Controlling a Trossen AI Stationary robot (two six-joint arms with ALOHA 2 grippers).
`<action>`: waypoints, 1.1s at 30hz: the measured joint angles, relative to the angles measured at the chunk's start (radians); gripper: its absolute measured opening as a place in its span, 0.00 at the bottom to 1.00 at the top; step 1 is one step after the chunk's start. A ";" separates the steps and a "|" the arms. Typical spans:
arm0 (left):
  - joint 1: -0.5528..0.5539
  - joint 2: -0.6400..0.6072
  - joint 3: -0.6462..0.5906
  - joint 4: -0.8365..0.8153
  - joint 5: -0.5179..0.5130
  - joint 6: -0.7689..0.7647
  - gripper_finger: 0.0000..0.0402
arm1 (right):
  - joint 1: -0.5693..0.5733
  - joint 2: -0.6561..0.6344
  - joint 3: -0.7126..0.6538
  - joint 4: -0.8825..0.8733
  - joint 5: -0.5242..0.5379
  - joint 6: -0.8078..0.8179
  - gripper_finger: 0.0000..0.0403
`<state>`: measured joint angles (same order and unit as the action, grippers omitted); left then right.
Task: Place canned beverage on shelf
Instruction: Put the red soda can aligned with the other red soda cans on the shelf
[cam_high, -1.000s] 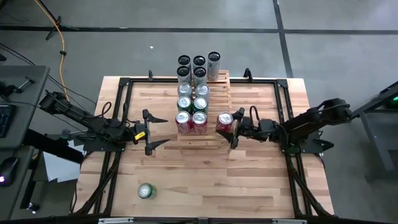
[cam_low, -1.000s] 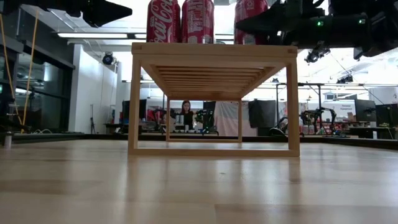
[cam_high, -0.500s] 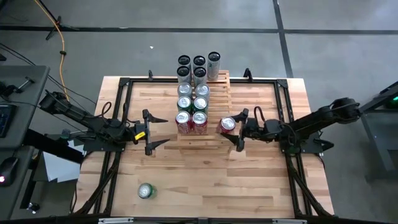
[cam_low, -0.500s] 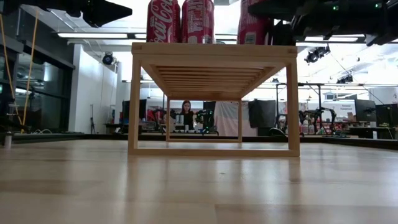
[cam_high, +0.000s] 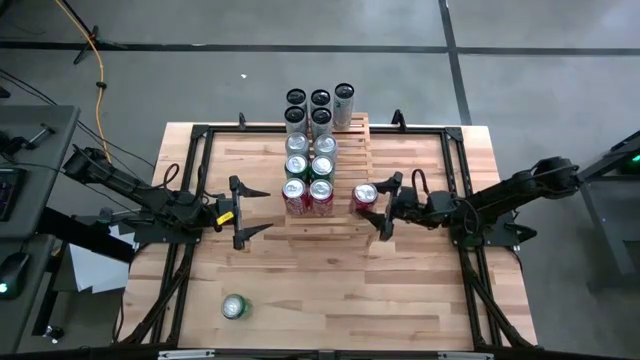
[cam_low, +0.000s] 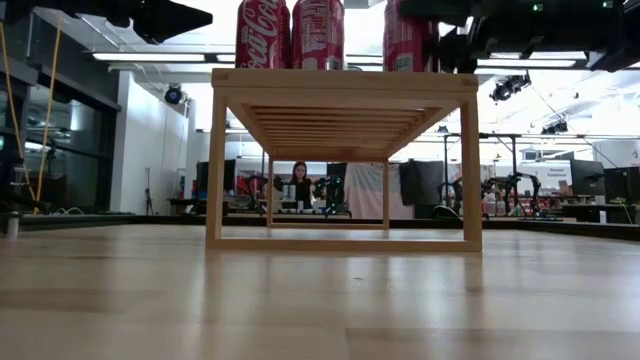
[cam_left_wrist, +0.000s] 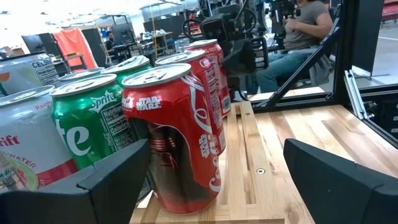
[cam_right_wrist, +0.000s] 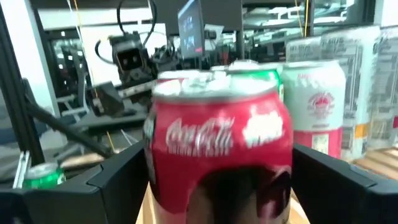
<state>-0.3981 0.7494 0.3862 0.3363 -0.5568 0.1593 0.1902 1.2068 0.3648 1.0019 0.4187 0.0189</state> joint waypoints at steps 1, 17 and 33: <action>0.000 0.000 0.000 0.000 0.000 0.000 0.90 | 0.000 0.000 0.000 0.015 0.000 0.000 0.83; 0.000 0.000 0.000 0.016 -0.004 0.004 0.90 | 0.000 0.013 0.014 0.094 0.007 -0.025 0.69; 0.000 0.000 0.000 0.020 -0.004 0.011 0.90 | 0.000 0.012 0.163 -0.138 -0.007 -0.045 0.69</action>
<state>-0.3977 0.7494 0.3866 0.3561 -0.5610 0.1704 0.1898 1.2192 0.5278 0.8642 0.4118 -0.0265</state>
